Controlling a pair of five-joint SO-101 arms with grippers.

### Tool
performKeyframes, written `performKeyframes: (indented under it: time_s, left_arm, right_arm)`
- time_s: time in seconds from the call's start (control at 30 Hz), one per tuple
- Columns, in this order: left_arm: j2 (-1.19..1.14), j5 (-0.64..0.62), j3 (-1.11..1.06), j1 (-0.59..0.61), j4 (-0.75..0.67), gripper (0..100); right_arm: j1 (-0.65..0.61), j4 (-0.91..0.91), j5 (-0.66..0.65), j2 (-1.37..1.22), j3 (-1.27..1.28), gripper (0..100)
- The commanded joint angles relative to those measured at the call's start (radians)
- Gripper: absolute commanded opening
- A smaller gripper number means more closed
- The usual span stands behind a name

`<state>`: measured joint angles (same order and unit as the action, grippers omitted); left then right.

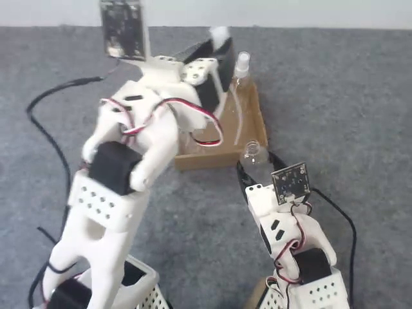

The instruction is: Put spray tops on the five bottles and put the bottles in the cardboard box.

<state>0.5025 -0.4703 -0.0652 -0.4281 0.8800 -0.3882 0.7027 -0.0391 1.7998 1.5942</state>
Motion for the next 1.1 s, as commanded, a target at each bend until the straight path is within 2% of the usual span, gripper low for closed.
performKeyframes:
  time_s: [0.0,0.13,0.47,0.67,0.9,1.07]
  left_arm:
    - [0.037,-0.009,-0.073,-0.018,-0.161,1]
    - [0.037,-0.009,-0.134,-0.018,-0.213,1]
    - [0.037,-0.009,-0.150,-0.020,-0.212,1]
    - [0.028,-0.009,-0.159,-0.061,-0.212,1]
    - [0.037,-0.005,-0.282,-0.063,-0.339,1]
    - [0.038,-0.005,-0.297,-0.052,-0.345,1]
  right_arm:
    - [-0.007,-0.030,-0.011,0.016,-0.020,0.7]
    - [-0.007,-0.033,-0.011,0.016,-0.020,0.7]
    - [-0.008,-0.035,-0.009,0.016,-0.020,0.7]
    - [-0.008,-0.035,-0.009,0.016,-0.020,0.7]
    - [-0.008,-0.035,-0.009,0.016,-0.020,0.7]
    - [-0.008,-0.035,-0.009,0.016,-0.020,0.7]
